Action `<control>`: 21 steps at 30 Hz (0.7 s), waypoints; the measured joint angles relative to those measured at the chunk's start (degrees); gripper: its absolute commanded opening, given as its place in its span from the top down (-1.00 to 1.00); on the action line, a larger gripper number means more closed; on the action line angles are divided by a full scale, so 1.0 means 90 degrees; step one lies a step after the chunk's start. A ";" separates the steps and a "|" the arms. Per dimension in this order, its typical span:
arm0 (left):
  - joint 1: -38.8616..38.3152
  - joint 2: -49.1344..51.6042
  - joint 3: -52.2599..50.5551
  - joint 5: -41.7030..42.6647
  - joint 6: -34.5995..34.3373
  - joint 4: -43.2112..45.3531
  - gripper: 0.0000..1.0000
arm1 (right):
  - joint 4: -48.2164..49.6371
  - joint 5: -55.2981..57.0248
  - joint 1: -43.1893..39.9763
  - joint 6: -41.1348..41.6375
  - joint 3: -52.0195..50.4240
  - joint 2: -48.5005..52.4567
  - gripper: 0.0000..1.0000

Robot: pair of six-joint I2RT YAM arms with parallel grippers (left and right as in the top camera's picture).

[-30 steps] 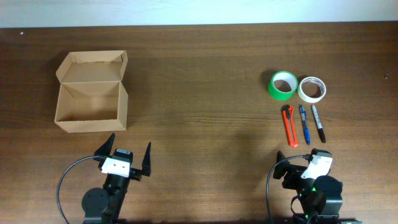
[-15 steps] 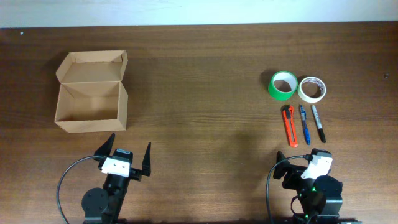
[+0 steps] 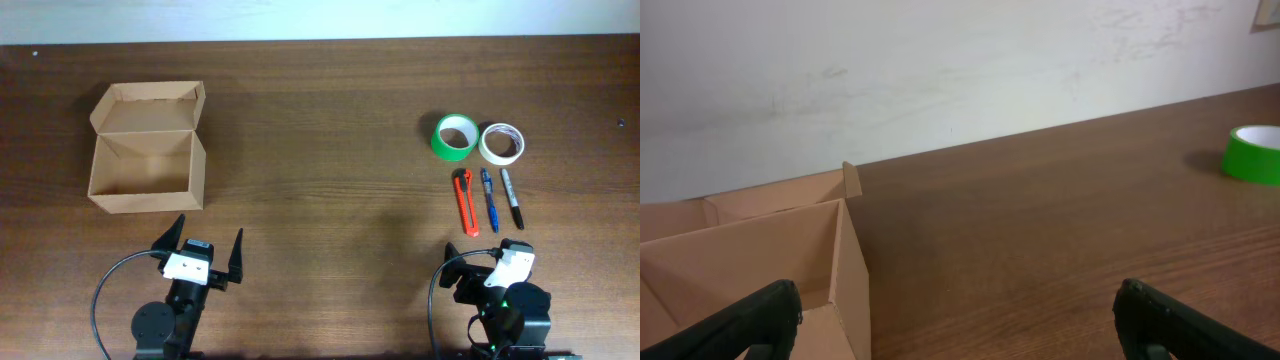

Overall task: Pack container
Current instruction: 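Move the left gripper to the cardboard box's near edge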

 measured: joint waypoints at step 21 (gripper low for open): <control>0.0000 0.0000 0.0002 0.0260 -0.0238 0.0022 -1.00 | 0.0046 0.0146 0.0000 0.0000 0.0000 0.0000 -0.99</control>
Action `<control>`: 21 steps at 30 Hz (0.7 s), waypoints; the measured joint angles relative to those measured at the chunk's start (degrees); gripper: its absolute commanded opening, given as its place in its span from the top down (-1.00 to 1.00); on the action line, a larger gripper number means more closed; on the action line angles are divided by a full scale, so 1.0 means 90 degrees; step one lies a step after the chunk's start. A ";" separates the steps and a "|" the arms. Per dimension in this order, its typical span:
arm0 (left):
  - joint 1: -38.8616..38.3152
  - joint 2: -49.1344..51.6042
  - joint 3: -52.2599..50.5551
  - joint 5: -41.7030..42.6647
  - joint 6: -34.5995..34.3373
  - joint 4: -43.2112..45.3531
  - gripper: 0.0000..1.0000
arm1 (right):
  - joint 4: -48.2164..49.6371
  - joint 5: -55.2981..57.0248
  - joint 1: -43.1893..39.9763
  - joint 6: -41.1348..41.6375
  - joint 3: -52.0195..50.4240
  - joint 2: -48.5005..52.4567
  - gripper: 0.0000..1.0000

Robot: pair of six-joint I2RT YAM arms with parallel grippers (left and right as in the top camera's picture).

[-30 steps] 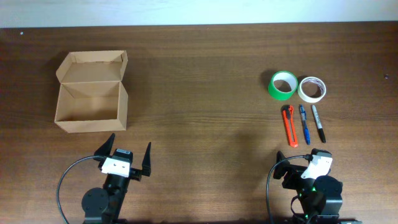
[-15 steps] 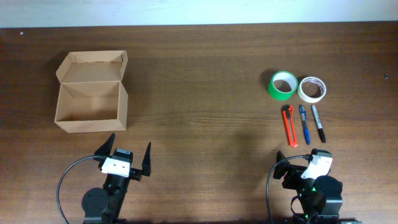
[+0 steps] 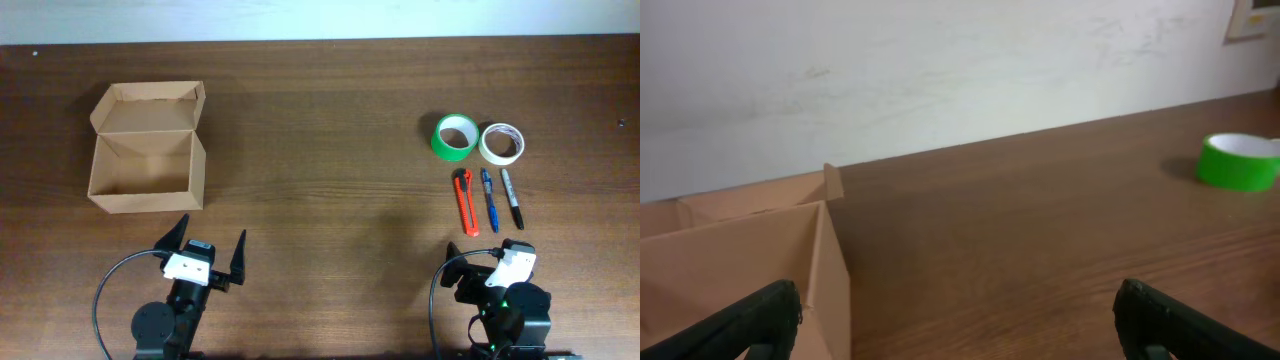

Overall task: Pack container
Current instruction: 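Move the left gripper to the cardboard box's near edge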

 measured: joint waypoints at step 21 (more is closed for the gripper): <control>0.0177 0.4454 0.4257 -0.0430 -0.0019 -0.1297 -0.99 | 0.0121 0.0121 0.0000 0.0010 0.1928 0.2572 -0.99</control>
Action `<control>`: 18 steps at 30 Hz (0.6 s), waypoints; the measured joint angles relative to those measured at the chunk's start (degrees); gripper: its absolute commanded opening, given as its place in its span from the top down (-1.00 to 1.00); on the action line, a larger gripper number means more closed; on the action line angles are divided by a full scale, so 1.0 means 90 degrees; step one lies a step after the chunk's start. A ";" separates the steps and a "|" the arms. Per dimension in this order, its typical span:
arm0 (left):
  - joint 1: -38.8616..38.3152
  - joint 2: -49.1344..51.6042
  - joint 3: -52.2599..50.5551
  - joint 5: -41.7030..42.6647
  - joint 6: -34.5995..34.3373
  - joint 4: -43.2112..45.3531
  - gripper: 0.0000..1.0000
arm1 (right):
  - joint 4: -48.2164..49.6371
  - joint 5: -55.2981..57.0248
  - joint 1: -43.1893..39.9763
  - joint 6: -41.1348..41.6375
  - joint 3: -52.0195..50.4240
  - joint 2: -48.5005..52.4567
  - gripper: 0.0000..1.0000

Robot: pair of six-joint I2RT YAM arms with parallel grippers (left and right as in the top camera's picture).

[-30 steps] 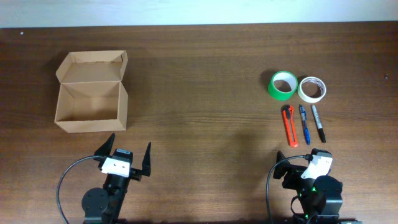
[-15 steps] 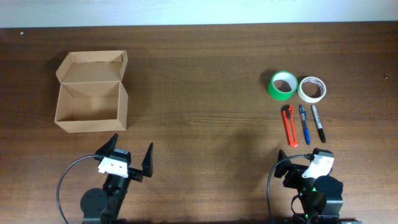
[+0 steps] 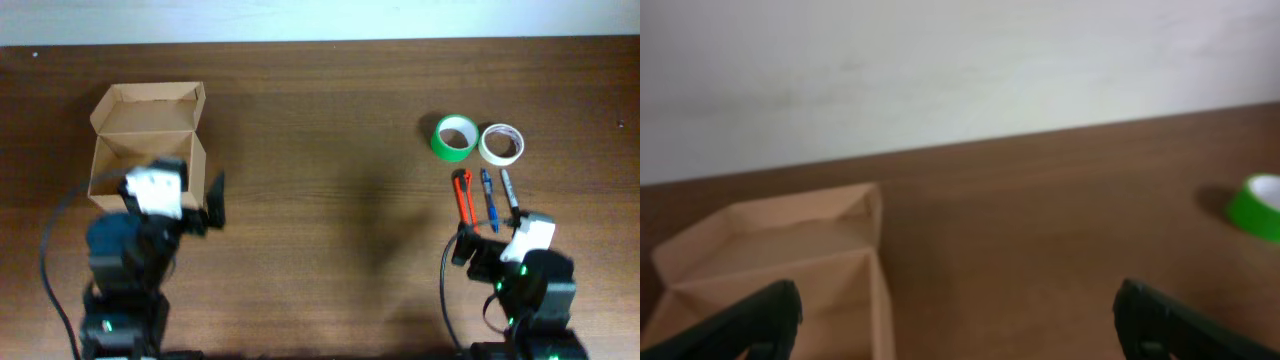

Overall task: Pack container
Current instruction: 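Move the left gripper to the cardboard box's near edge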

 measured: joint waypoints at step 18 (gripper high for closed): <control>0.0726 0.2909 0.3048 -0.0002 0.0432 -0.2142 -0.99 | -0.1977 -0.0197 -0.1481 -0.1331 0.5054 0.4869 -0.99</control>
